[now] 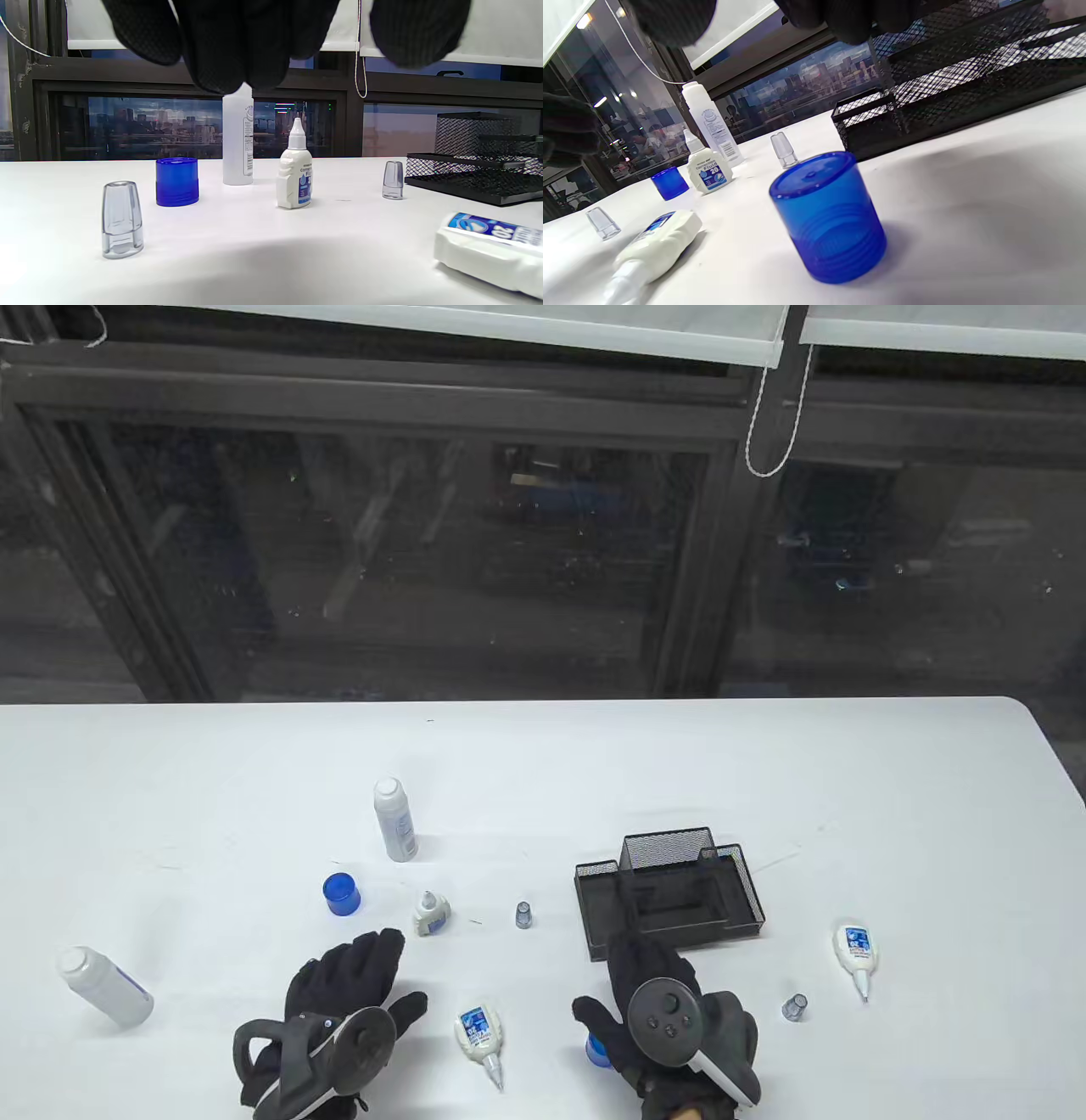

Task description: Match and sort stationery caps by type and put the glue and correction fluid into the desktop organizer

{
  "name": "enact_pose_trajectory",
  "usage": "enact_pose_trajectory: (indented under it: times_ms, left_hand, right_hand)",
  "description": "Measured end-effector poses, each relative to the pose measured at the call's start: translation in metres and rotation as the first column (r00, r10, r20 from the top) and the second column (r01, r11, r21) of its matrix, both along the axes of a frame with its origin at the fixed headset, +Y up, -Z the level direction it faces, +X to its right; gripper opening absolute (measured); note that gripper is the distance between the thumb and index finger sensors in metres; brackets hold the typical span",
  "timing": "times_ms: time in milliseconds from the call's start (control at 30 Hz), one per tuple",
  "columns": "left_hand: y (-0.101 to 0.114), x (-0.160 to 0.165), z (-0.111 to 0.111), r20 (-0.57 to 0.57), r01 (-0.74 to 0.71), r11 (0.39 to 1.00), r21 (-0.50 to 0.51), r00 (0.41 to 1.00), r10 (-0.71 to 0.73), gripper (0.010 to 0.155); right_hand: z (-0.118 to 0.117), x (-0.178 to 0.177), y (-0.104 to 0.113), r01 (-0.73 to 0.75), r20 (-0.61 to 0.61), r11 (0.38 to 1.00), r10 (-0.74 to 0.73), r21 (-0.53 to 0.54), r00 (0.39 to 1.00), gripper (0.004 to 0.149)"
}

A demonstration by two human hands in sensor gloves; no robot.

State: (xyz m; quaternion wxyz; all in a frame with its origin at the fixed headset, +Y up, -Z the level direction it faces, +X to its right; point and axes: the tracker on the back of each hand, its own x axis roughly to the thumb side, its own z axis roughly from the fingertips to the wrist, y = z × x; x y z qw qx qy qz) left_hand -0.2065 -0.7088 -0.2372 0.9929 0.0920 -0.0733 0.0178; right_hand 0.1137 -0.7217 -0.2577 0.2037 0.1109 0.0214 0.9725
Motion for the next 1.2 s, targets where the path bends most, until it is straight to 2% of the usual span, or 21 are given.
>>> enact_pose_trajectory:
  times_ms: [367, 500, 600, 700, 800, 867, 933, 1000, 1067, 1100, 1167, 1200]
  left_hand:
    - [0.0, -0.001, -0.001, -0.006, -0.012, 1.0, 0.003, 1.0, 0.012, 0.074]
    - [0.01, -0.015, -0.001, -0.059, -0.093, 0.996, 0.013, 0.994, 0.094, 0.073]
    - [0.026, -0.042, 0.001, -0.154, -0.189, 0.977, 0.1, 0.967, 0.203, 0.072]
    - [0.04, -0.074, 0.005, -0.265, -0.218, 0.955, 0.204, 0.926, 0.268, 0.073]
    - [0.049, -0.114, 0.015, -0.375, -0.303, 0.899, 0.316, 0.83, 0.412, 0.073]
    - [0.049, -0.144, 0.024, -0.447, -0.37, 0.838, 0.4, 0.72, 0.531, 0.08]
    - [0.045, -0.17, 0.032, -0.522, -0.378, 0.812, 0.445, 0.627, 0.578, 0.09]
    - [0.034, -0.192, 0.037, -0.555, -0.445, 0.769, 0.459, 0.533, 0.639, 0.097]
    - [0.01, -0.212, 0.035, -0.598, -0.568, 0.693, 0.444, 0.388, 0.701, 0.104]
    - [-0.003, -0.219, 0.034, -0.615, -0.615, 0.661, 0.431, 0.336, 0.713, 0.106]
    - [-0.023, -0.228, 0.031, -0.649, -0.662, 0.614, 0.43, 0.246, 0.72, 0.107]
    - [-0.029, -0.23, 0.03, -0.656, -0.681, 0.605, 0.412, 0.239, 0.716, 0.106]
  right_hand:
    - [0.001, 0.0, 0.003, 0.021, -0.002, 1.0, -0.021, 0.008, 1.0, 0.078]
    - [0.002, 0.002, 0.006, 0.038, 0.002, 0.999, -0.038, 0.02, 0.999, 0.078]
    - [0.003, 0.002, 0.009, 0.053, -0.009, 0.998, -0.053, 0.025, 0.999, 0.078]
    - [0.004, 0.001, 0.012, 0.067, -0.019, 0.997, -0.067, 0.035, 0.998, 0.078]
    - [0.006, 0.002, 0.014, 0.085, -0.027, 0.996, -0.085, 0.033, 0.996, 0.078]
    - [0.006, 0.002, 0.014, 0.09, -0.03, 0.996, -0.089, 0.028, 0.996, 0.078]
    - [0.006, 0.002, 0.013, 0.097, -0.036, 0.995, -0.096, 0.021, 0.995, 0.078]
    - [0.006, 0.001, 0.013, 0.098, -0.046, 0.995, -0.097, 0.011, 0.994, 0.078]
    - [0.006, 0.0, 0.012, 0.082, -0.058, 0.997, -0.082, 0.005, 0.995, 0.078]
    - [0.006, -0.001, 0.012, 0.08, -0.063, 0.997, -0.079, 0.002, 0.995, 0.078]
    - [0.006, -0.002, 0.012, 0.083, -0.069, 0.997, -0.083, -0.003, 0.994, 0.077]
    - [0.006, -0.002, 0.011, 0.084, -0.073, 0.996, -0.084, -0.005, 0.994, 0.077]
